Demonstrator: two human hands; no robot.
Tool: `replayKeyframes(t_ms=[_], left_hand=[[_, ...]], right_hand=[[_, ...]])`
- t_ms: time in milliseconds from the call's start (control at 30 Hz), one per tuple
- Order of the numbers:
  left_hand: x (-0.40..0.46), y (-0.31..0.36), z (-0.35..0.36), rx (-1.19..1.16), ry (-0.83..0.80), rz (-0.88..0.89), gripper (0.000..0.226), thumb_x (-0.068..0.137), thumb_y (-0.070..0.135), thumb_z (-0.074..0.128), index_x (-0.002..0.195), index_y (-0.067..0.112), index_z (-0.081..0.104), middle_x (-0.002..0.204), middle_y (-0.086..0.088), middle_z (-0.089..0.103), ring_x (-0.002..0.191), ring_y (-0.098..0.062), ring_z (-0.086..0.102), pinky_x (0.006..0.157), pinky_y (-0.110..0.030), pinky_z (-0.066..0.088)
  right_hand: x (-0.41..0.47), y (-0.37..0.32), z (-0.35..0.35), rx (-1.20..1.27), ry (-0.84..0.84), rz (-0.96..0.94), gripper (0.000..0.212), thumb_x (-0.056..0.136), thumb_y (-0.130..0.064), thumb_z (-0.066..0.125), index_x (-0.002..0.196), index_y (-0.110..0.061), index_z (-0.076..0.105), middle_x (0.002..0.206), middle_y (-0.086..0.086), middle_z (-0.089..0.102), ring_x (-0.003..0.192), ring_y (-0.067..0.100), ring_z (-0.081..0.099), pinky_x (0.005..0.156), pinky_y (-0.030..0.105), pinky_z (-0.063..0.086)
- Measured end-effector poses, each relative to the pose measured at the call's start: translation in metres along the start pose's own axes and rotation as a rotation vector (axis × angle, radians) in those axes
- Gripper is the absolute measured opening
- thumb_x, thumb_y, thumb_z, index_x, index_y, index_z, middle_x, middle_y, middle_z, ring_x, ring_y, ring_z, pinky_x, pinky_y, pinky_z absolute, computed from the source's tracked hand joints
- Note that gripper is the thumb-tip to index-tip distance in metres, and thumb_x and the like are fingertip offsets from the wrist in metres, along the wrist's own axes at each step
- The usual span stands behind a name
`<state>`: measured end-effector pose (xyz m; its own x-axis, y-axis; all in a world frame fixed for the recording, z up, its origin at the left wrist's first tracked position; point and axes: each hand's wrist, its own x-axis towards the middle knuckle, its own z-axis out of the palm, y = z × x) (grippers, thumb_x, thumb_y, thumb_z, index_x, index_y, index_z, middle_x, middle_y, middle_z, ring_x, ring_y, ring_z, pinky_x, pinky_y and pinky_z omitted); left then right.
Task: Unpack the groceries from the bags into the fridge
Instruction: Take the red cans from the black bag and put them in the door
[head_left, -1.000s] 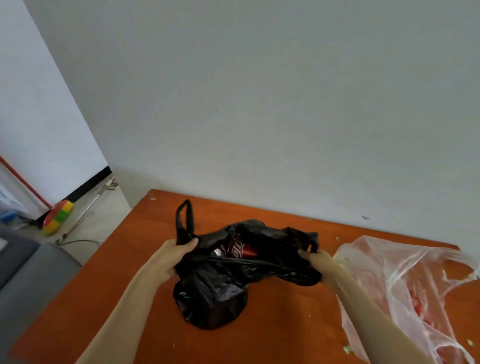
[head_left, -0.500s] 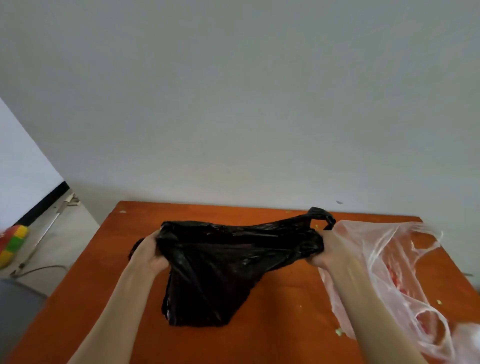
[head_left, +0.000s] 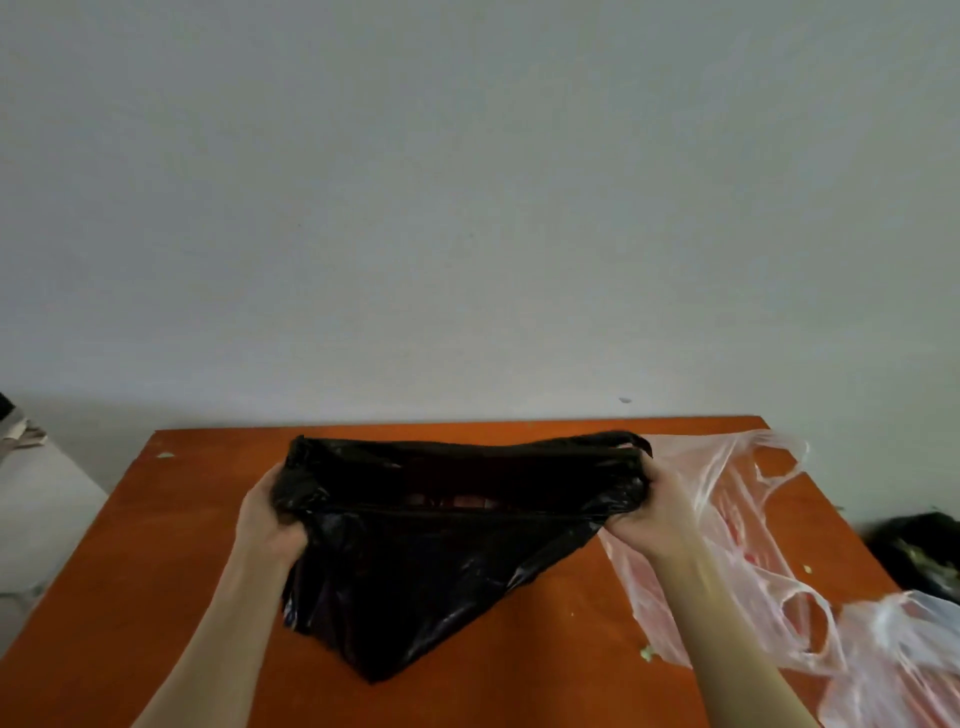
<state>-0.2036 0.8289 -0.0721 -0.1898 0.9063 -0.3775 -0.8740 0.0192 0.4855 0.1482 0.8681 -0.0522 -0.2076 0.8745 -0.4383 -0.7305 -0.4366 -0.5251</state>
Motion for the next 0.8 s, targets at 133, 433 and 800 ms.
replayKeyframes(t_ms=[133, 433, 800], left_hand=[[-0.005, -0.003, -0.014, 0.035, 0.166, 0.002, 0.02, 0.079, 0.027, 0.059, 0.087, 0.008, 0.06, 0.049, 0.001, 0.058, 0.043, -0.007, 0.055, 0.05, -0.017, 0.045], [-0.012, 0.003, -0.032, 0.559, 0.372, -0.294, 0.064, 0.086, 0.062, 0.042, 0.099, 0.003, 0.062, 0.1, -0.015, 0.064, 0.093, -0.03, 0.059, 0.084, -0.042, 0.042], [-0.028, -0.005, 0.0, 1.803, 0.425, 0.989, 0.032, 0.09, 0.016, 0.055, 0.121, 0.009, 0.054, 0.12, -0.013, 0.057, 0.115, -0.03, 0.049, 0.097, -0.041, 0.036]], right_hand=[[0.017, 0.014, 0.01, 0.285, 0.088, -0.085, 0.029, 0.081, -0.002, 0.048, 0.054, -0.007, 0.054, 0.057, 0.004, 0.054, 0.041, 0.014, 0.056, 0.042, 0.018, 0.048], [0.032, 0.018, -0.003, -0.712, 0.533, 0.009, 0.037, 0.088, -0.042, 0.053, 0.069, -0.01, 0.05, 0.064, 0.007, 0.052, 0.063, 0.023, 0.051, 0.058, 0.028, 0.042], [0.042, 0.057, 0.036, -1.838, -0.19, -1.261, 0.009, 0.082, -0.005, 0.06, 0.087, -0.005, 0.067, 0.087, 0.008, 0.062, 0.084, 0.023, 0.057, 0.074, 0.024, 0.044]])
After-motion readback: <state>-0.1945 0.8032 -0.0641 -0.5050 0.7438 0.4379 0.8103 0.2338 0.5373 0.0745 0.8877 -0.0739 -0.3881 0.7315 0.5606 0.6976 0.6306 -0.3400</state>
